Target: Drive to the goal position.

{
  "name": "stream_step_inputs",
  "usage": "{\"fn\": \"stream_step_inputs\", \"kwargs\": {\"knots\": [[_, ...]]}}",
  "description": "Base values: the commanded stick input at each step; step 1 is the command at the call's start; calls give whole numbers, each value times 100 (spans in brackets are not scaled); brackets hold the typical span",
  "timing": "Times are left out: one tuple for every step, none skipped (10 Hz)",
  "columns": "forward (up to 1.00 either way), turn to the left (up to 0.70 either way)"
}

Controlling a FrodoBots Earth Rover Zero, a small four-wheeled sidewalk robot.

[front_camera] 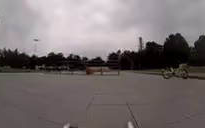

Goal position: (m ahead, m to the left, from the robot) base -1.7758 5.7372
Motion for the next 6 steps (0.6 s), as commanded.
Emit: {"fn": "stream_step_inputs", "kwargs": {"knots": [[70, 0], [70, 0], [70, 0], [70, 0], [70, 0], [70, 0]]}}
